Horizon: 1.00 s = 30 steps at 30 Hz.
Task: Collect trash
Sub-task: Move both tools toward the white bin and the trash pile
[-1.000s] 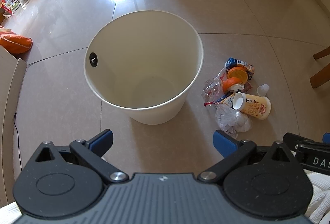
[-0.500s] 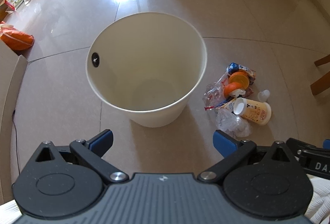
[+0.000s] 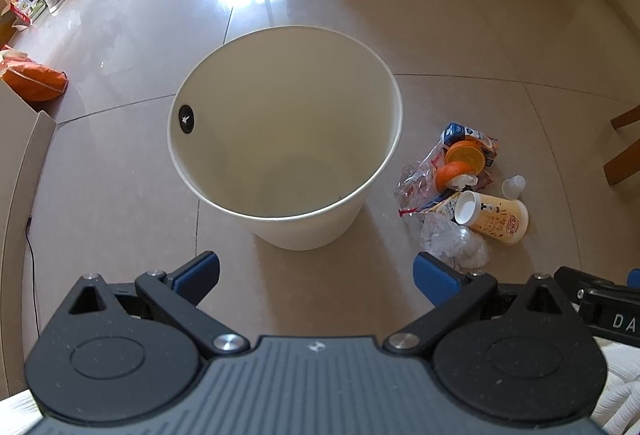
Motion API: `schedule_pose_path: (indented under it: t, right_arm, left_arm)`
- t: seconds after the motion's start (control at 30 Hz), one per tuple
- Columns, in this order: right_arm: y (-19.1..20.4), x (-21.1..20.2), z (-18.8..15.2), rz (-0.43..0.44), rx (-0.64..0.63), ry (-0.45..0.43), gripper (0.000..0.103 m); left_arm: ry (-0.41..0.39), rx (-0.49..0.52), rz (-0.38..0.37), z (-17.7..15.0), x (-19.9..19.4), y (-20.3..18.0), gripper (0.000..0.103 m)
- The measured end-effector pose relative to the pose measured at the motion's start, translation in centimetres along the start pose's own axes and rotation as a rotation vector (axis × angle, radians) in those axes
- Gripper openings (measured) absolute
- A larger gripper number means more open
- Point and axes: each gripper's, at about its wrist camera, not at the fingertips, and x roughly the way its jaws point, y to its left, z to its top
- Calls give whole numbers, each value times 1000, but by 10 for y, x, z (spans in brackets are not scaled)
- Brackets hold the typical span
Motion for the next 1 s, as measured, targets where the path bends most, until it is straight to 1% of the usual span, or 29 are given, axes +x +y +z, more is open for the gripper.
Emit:
schedule_pose_path:
  t: [0.2, 0.37, 0.53, 0.6, 0.73, 0.8, 0.87, 1.0]
  right_arm:
    - [1, 1, -1, 2, -2, 3, 103]
    - [-2, 2, 1, 1, 0, -3, 103]
    - [-5, 1, 2, 21, 16, -3, 103]
    - [-7, -1, 2, 30, 20, -6, 103]
    - [-10, -5, 4, 50, 32, -14, 103]
    - [-11, -6, 5, 59, 36, -17, 103]
    - [-11, -8, 6, 63, 35, -22, 103]
    - [-13, -9, 7, 69, 40, -33, 103]
  left_arm:
    - [-11, -23, -1, 0, 1, 7, 102]
    - [-7, -76, 25, 2, 0, 16, 102]
    - [-43, -127, 31, 6, -13, 23, 102]
    - [-51, -117, 28, 7, -16, 22, 102]
    - [-54, -59, 41, 11, -22, 16, 102]
    - [-49, -56, 40, 14, -24, 15, 102]
    - [-62, -64, 27, 16, -28, 16, 102]
    - [-79, -52, 40, 21, -32, 13, 102]
